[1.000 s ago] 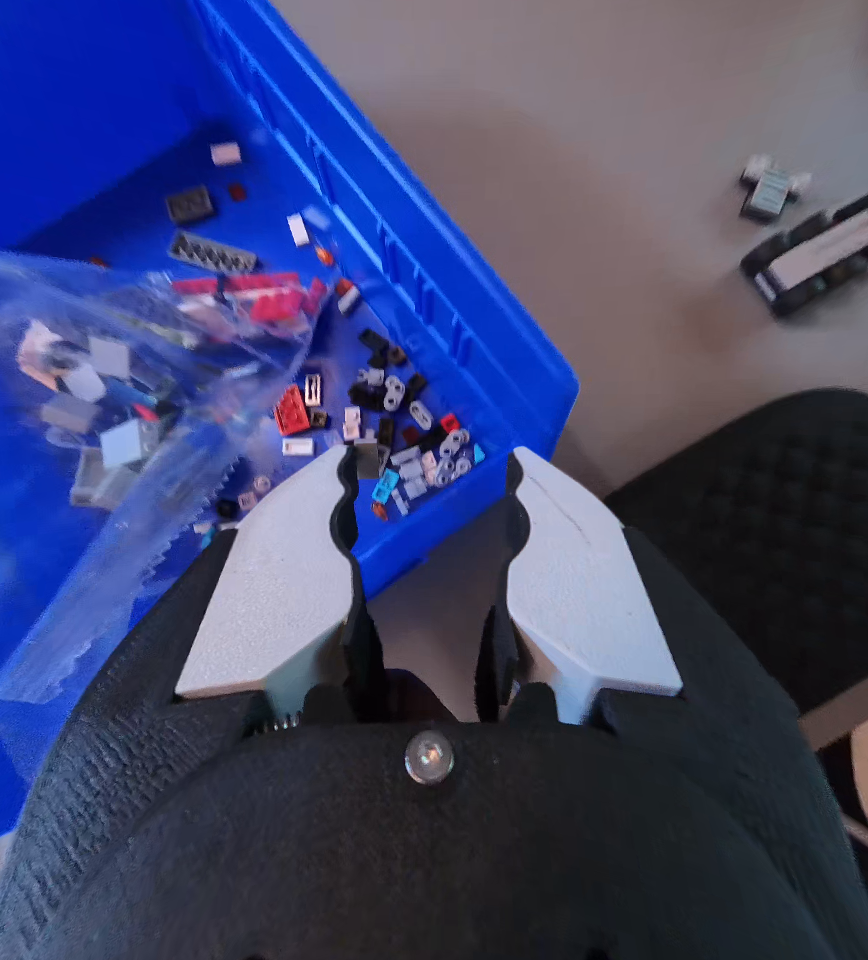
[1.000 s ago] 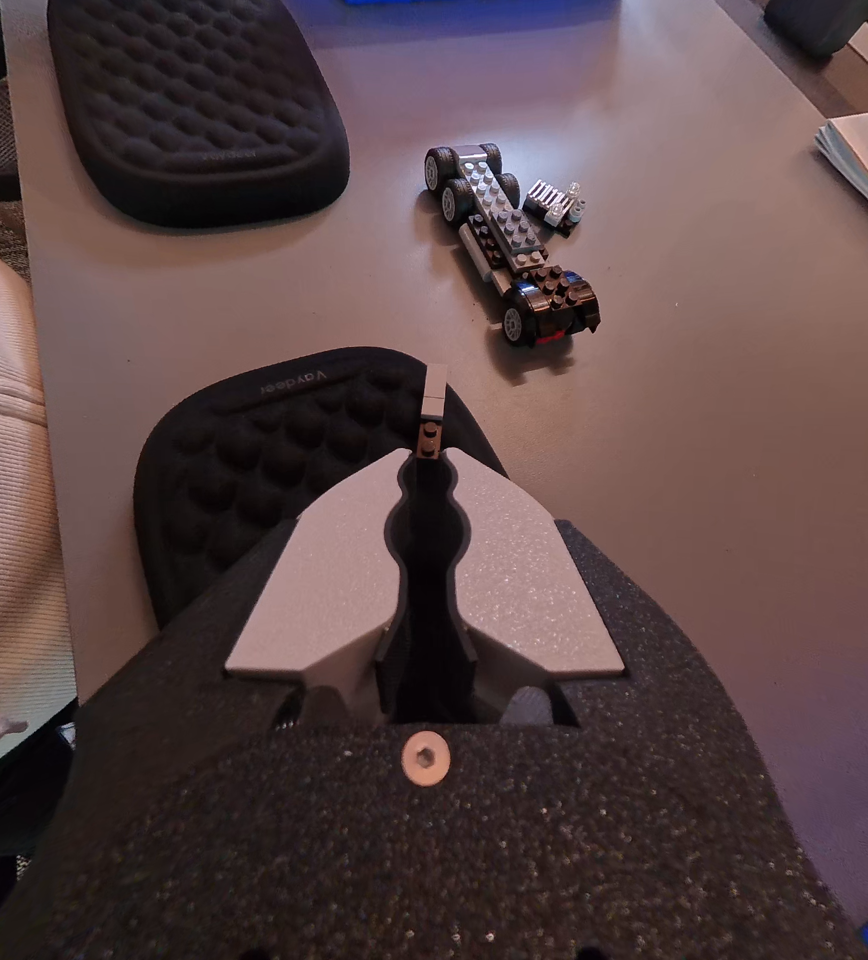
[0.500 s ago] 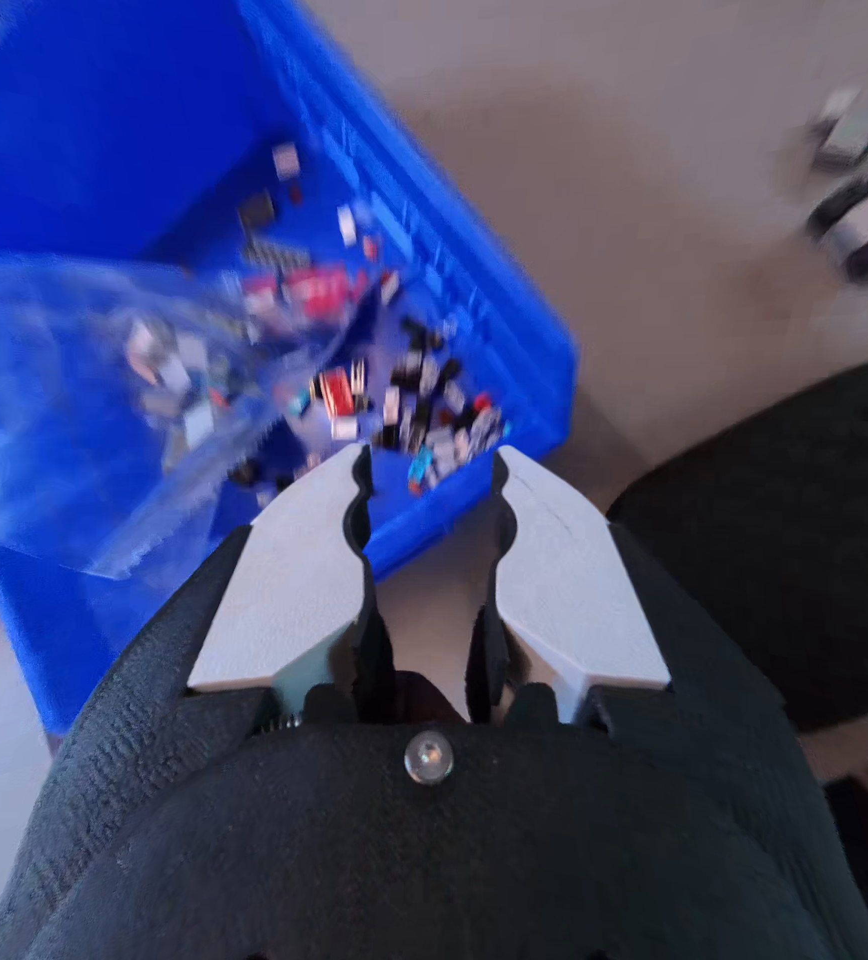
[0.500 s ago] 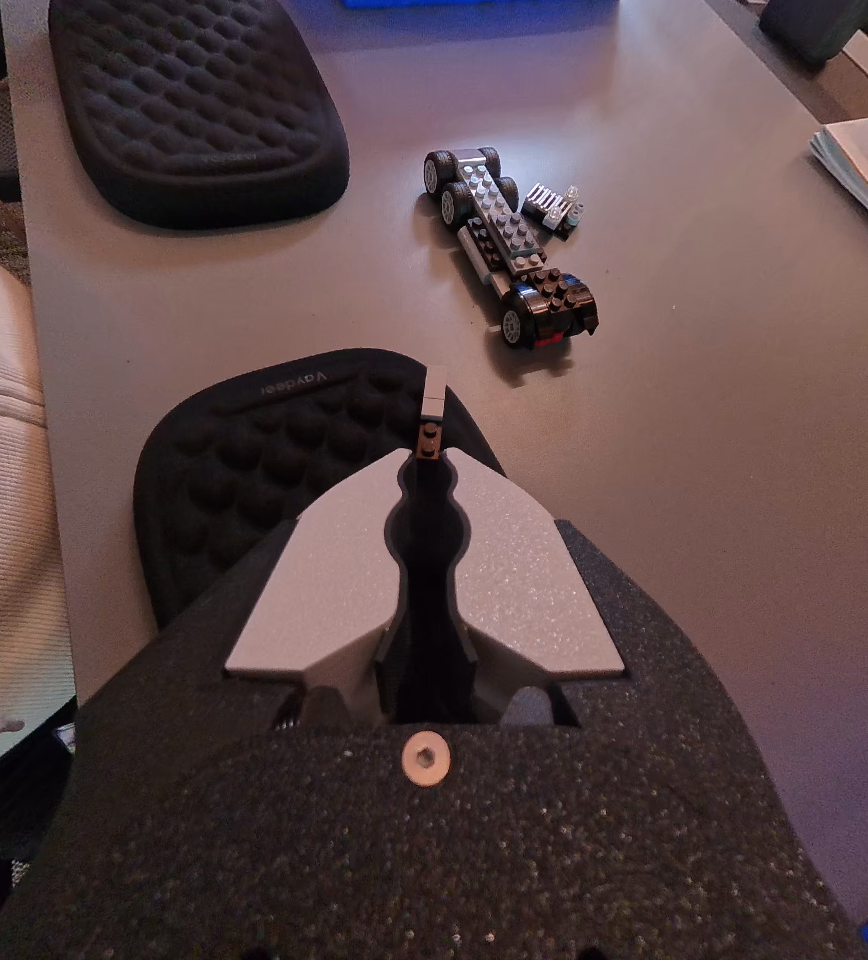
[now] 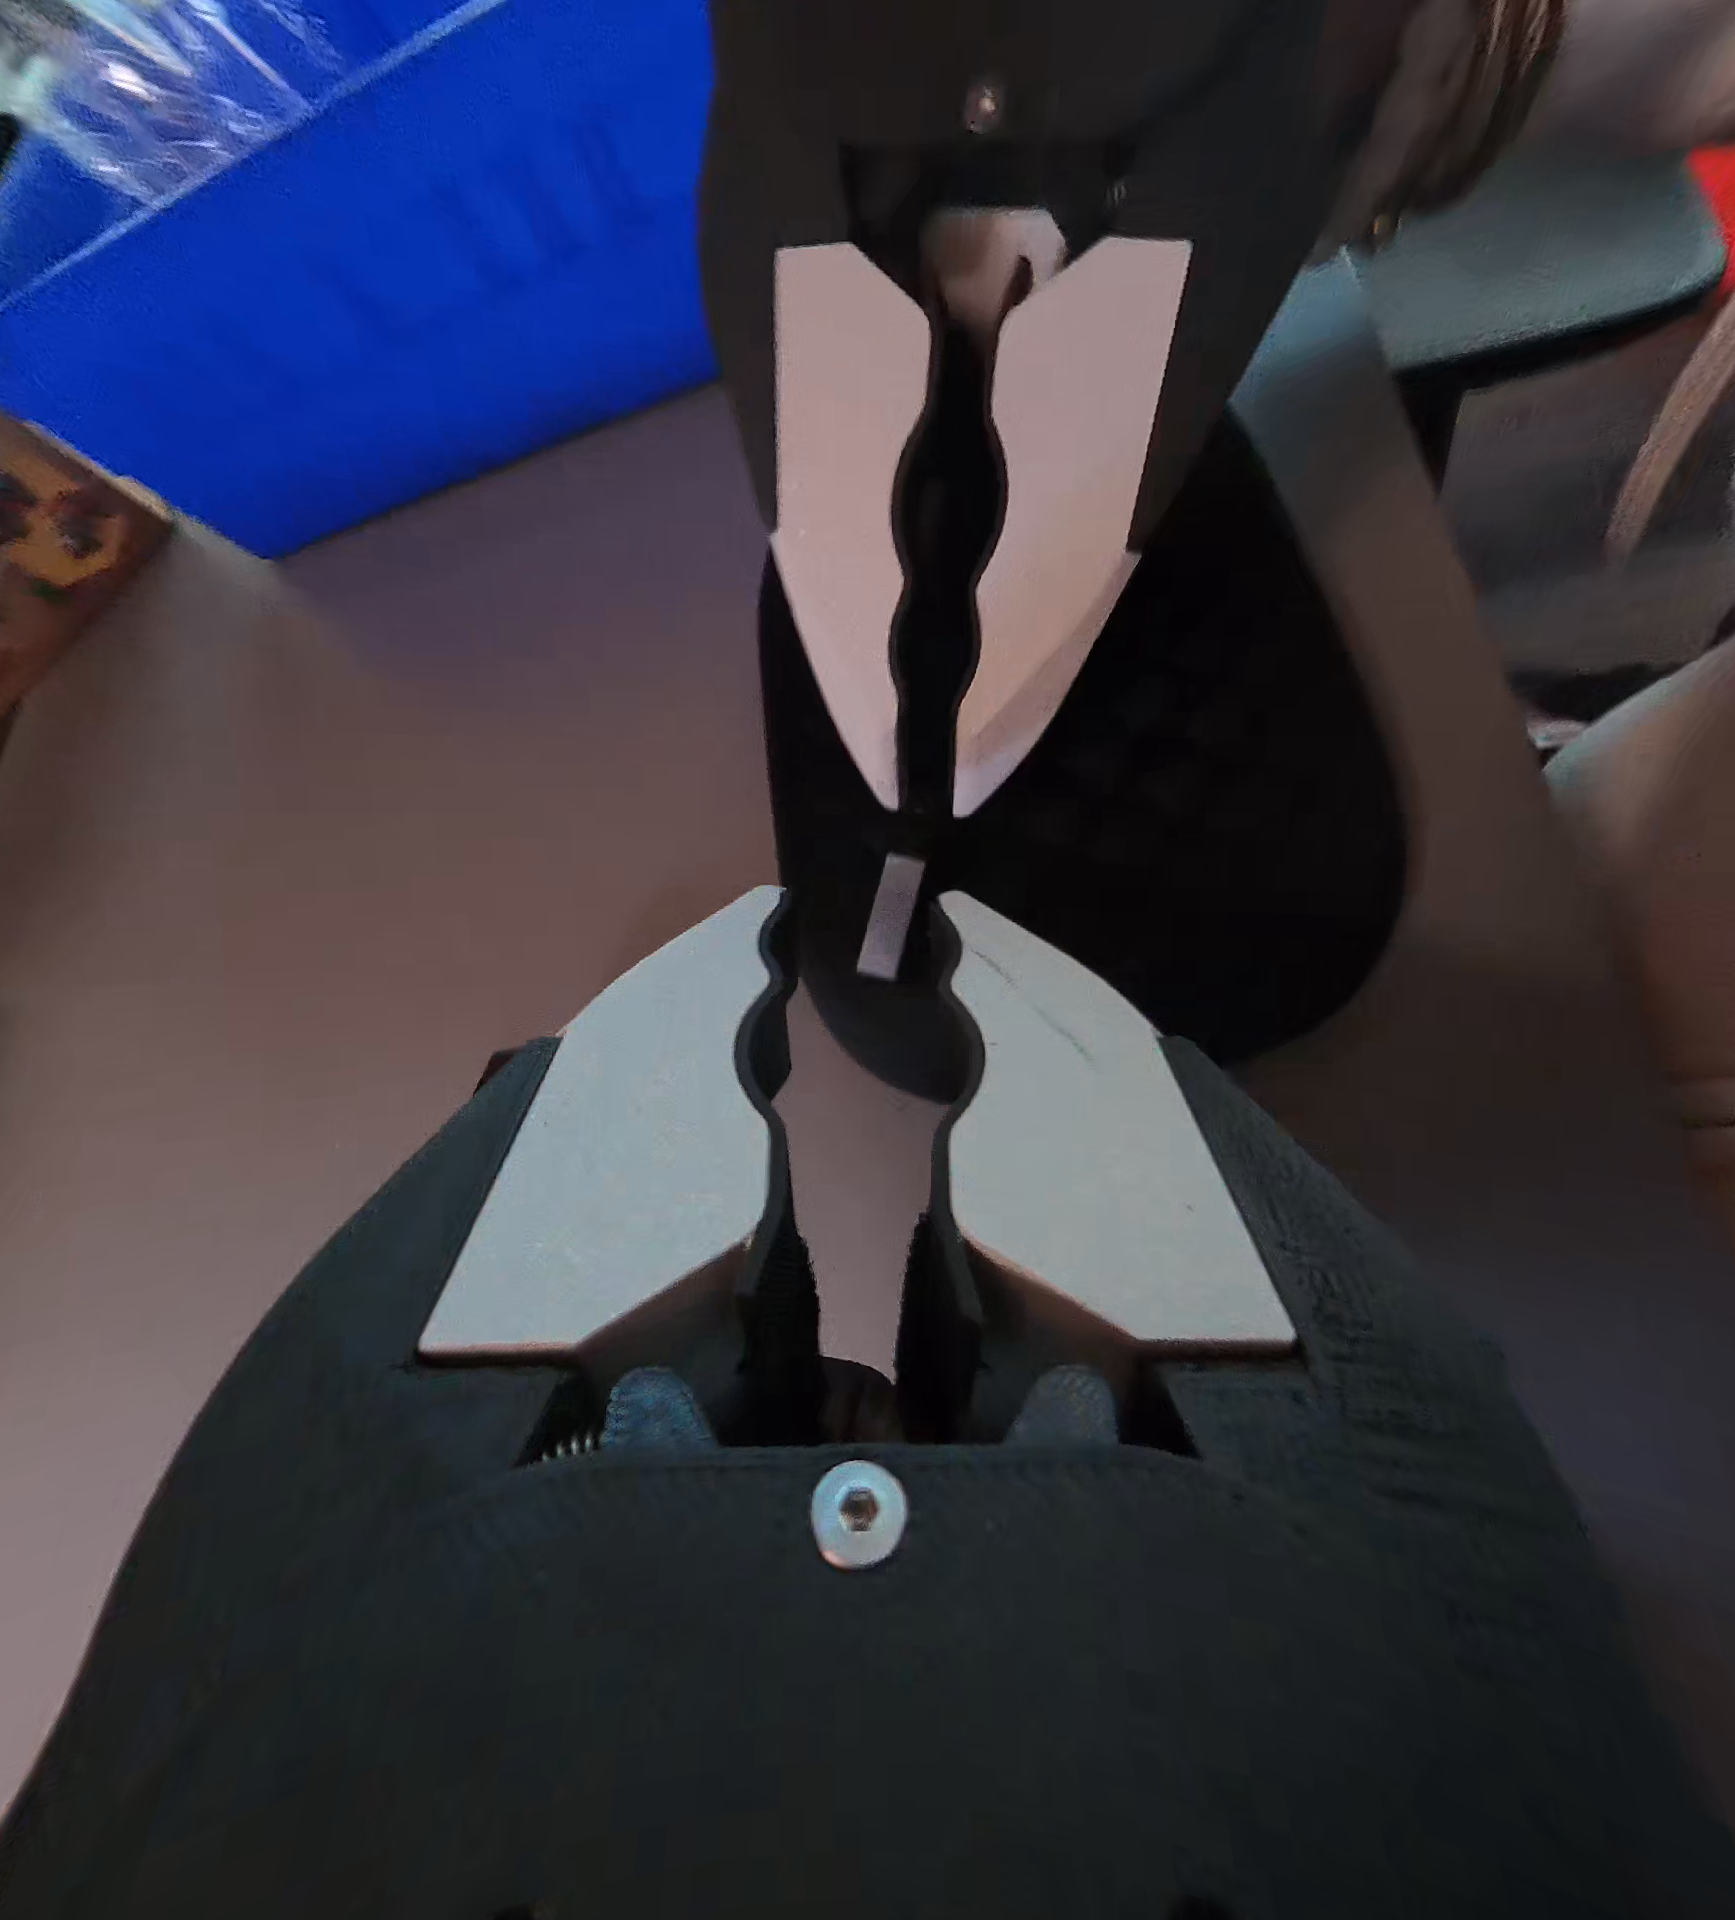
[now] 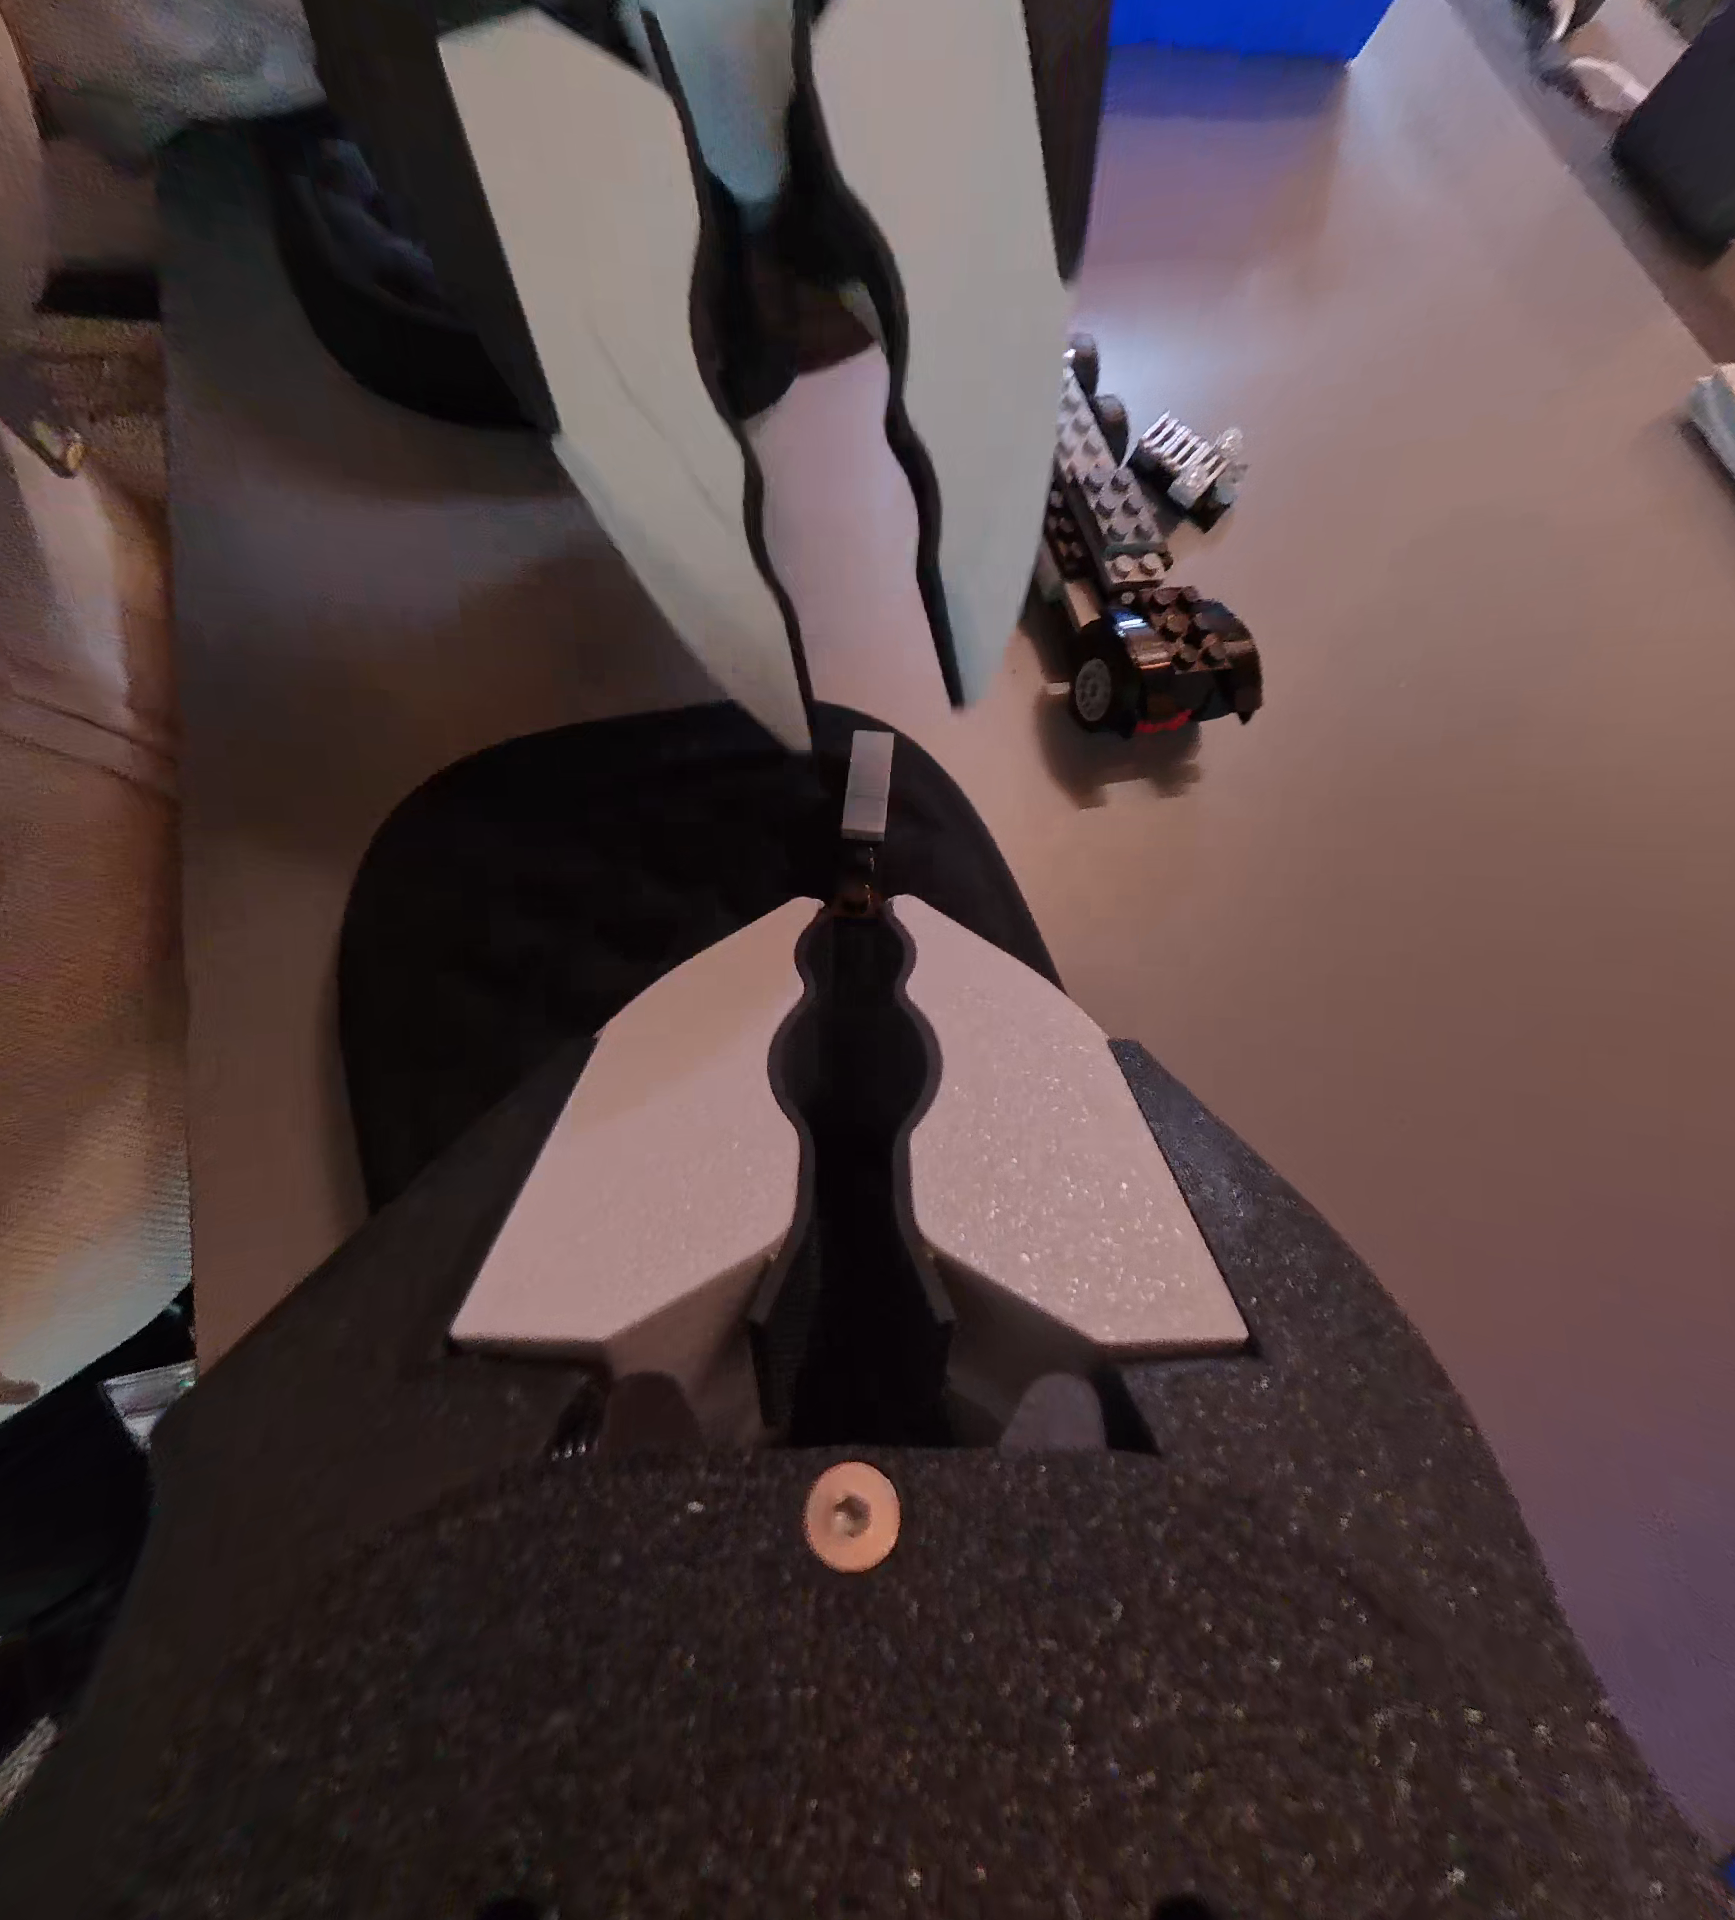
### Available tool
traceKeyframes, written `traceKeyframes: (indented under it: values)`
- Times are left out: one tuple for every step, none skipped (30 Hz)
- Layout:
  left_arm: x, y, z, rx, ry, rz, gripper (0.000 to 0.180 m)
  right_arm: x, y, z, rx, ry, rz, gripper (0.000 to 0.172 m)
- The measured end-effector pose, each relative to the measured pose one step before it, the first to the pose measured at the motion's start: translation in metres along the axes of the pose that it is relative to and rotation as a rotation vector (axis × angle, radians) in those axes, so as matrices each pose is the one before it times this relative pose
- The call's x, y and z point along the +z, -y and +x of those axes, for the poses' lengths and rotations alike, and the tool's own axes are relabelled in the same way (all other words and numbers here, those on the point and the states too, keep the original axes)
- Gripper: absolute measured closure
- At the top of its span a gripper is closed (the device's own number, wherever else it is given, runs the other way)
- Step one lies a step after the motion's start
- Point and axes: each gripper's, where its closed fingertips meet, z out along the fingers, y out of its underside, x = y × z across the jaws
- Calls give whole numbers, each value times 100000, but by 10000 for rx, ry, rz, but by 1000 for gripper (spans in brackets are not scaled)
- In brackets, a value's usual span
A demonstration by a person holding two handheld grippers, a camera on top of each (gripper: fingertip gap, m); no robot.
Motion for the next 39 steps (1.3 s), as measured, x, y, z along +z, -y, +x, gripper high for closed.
traceKeyframes:
  values:
    - [749, -10, 321, 243, -234, -183, 158, 99, -88, -84, -21, 77, -128, 164]
    - [587, 5, 378, 135, -309, -115, 159, 53, -36, -95, 5, 102, -54, 164]
    - [441, -99, 211, 51, -235, -121, 160, 1, 14, -61, 33, 97, -4, 164]
    - [306, -172, 120, 4, -182, -138, 163, -9, -8, -62, 55, 96, -3, 164]
    - [180, -137, 63, -31, -142, -92, 165, -16, 9, -62, 51, 99, 9, 164]
    - [74, -10, 11, -65, -109, 12, 167, -14, 6, -17, 38, 61, 15, 164]
    - [2, 70, 126, -80, -174, 67, 170, -5, -13, -13, 44, 56, -3, 164]
    - [-22, 76, 120, -91, -145, 71, 171, -3, 5, -30, 41, 58, -4, 164]
    - [-23, 12, 52, -62, -77, 37, 172, -3, 25, -12, 31, 51, 5, 164]
    - [-17, 1, 51, -41, -60, 33, 172, 10, -3, -11, 32, 36, -17, 164]
    - [-17, 6, 6, -72, -43, 42, 172, -6, 31, 13, 40, 18, 12, 164]
    - [-19, 16, 20, -101, -60, 70, 172, -38, 35, 8, 70, 44, 10, 164]
    - [-33, 78, 3, -86, -47, 132, 172, -33, 80, 76, 128, 30, 15, 161]
    - [-48, 192, 49, -90, -71, 205, 172, 34, 149, 9, 91, 47, 37, 156]
    - [-25, 173, 186, -90, -145, 163, 172, 114, 97, -182, -64, 135, -32, 156]
    - [12, 131, 90, -35, -55, 97, 172, 182, -18, -221, -203, 117, -136, 160]
    - [33, 27, 46, 35, -10, 18, 172, 174, 10, -84, -243, 5, -149, 163]
    - [47, -122, 60, 30, -23, -75, 172, 94, 36, -8, -238, -33, -121, 163]
    - [-6, -79, 54, -7, -34, -33, 172, 79, -29, -29, -152, 11, -143, 163]
    - [-36, -2, 54, -75, -60, 62, 172, 13, -12, -69, -22, 66, -118, 163]
    - [-52, 65, 71, -136, -74, 145, 172, 19, -35, -105, 65, 121, -136, 163]
    - [-69, 129, 19, -168, -51, 232, 173, 18, -7, -32, 21, 53, -110, 163]
    - [-120, 170, 10, -153, -51, 252, 173, 74, -14, -1, -59, -19, -92, 163]
    - [-124, 177, 17, -96, -41, 224, 173, 89, -16, -13, -46, -29, -59, 163]
    - [-49, 112, 13, -49, -25, 140, 173, 50, -23, -7, 46, 8, -36, 163]
    - [16, -14, 9, -73, -43, 70, 173, 57, -65, -14, 129, 53, -8, 163]
    - [-2, 52, -12, -66, -47, 107, 173, 38, 4, -8, 154, 61, 72, 163]
    - [-20, 78, -3, 6, -37, 98, 173, 50, 12, -26, 96, 36, 79, 163]
    - [-45, 303, 80, 24, -69, 243, 173, 112, -53, 5, 51, -29, 12, 163]
    - [-319, 1611, 629, -315, -489, 1094, 173, 280, -282, -17, 8, -42, -168, 163]
    - [-421, 2171, 717, -542, -589, 1260, 174, 48, 6, 12, 17, -29, -26, 163]
    - [-163, 669, -304, -15, 169, 204, 174, -110, 90, 30, 114, 39, 68, 163]
    - [-178, -920, -1179, 478, 689, -682, 173, -94, 67, -6, 160, 85, 147, 163]
    - [-261, -832, -822, 59, 340, -383, 173, -118, 86, 21, 164, 88, 221, 163]
    - [-440, -394, -282, -358, -63, -50, 173, -148, 98, 53, 156, 53, 214, 163]
    - [-636, -188, -425, -146, 150, 23, 173, -172, 83, 134, 93, -47, 139, 163]
    - [-785, -7, -580, 105, 381, 45, 173, -171, 58, 319, 60, -208, 89, 163]
    - [-862, 150, -378, 183, 332, 70, 173, -160, -26, 341, 19, -215, 44, 163]
    - [-930, 259, -294, 85, 345, 65, 173, -136, 99, 96, 54, -49, 156, 163]
